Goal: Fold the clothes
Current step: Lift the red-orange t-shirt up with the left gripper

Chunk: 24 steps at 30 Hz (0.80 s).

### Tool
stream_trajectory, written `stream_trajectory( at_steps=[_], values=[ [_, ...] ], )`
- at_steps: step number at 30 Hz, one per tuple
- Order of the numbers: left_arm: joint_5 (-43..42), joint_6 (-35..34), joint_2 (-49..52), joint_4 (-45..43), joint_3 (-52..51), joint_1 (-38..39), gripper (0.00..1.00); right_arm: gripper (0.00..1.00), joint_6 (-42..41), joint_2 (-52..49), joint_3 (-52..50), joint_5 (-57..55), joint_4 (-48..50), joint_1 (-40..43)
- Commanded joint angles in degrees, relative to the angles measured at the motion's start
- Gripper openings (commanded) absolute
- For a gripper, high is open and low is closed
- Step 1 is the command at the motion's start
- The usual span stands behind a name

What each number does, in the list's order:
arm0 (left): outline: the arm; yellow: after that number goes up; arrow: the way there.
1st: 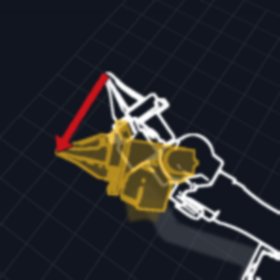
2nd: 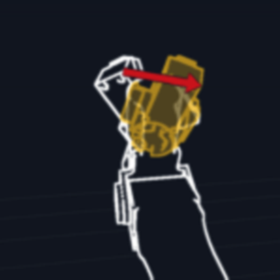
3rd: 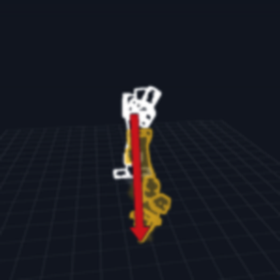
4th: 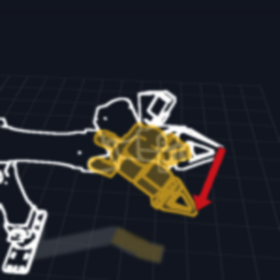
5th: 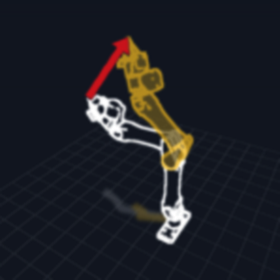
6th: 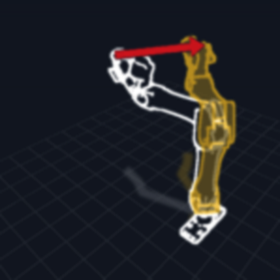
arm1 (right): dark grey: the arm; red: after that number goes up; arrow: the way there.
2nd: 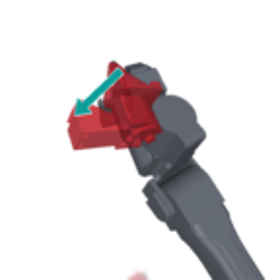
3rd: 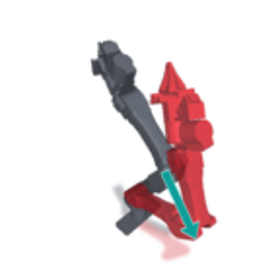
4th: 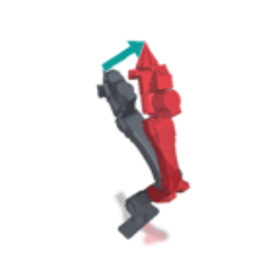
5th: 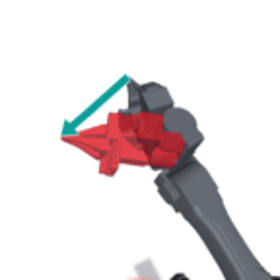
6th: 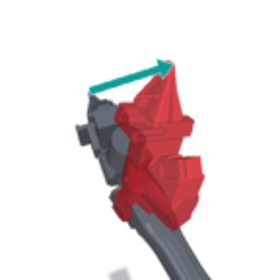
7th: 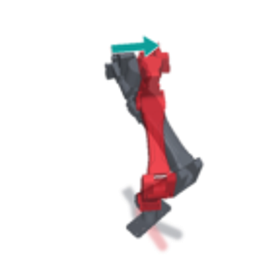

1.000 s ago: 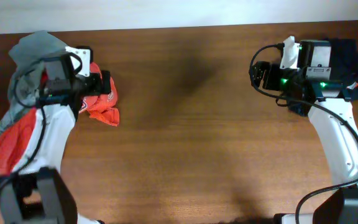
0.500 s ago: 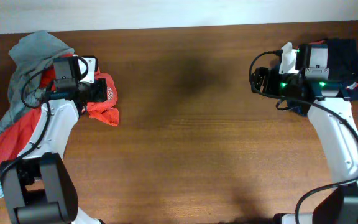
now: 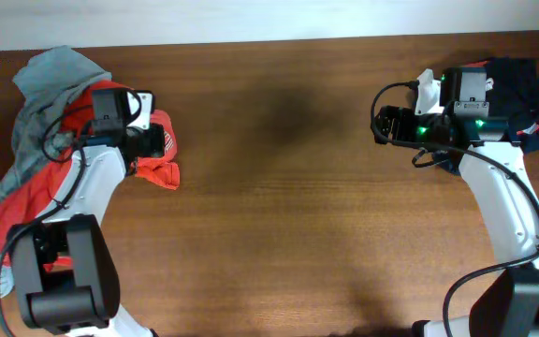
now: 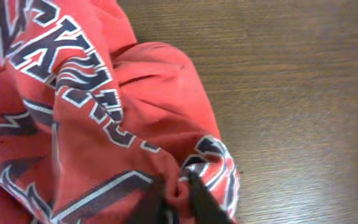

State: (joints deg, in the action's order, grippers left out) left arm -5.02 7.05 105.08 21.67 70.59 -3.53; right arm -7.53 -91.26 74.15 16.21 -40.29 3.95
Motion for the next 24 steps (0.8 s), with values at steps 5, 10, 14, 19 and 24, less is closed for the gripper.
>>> stream_trajectory(
  at_steps=[5,10,14,19,24],
  values=[
    [0.28,-0.48,-1.01,0.13,3.65,1.14,0.01,0.98,0.13,-0.42,0.74,1.2,0.02,-0.61],
    [-2.78,-2.99,-4.7,0.31,12.66,1.16,0.01,0.99,0.15,-0.39,0.74,3.06,0.5,-0.61],
    [-3.34,-3.85,-7.1,1.16,22.27,1.4,0.01,0.99,0.13,-0.39,0.74,4.87,1.03,-0.61],
    [-3.37,-3.82,-8.92,3.45,31.78,3.13,0.01,0.99,0.17,-0.39,0.76,8.35,2.19,-0.61],
    [-3.32,-3.82,-10.58,4.76,36.41,5.7,0.01,0.98,0.22,-0.39,0.76,14.4,4.13,-0.61]
  ],
)
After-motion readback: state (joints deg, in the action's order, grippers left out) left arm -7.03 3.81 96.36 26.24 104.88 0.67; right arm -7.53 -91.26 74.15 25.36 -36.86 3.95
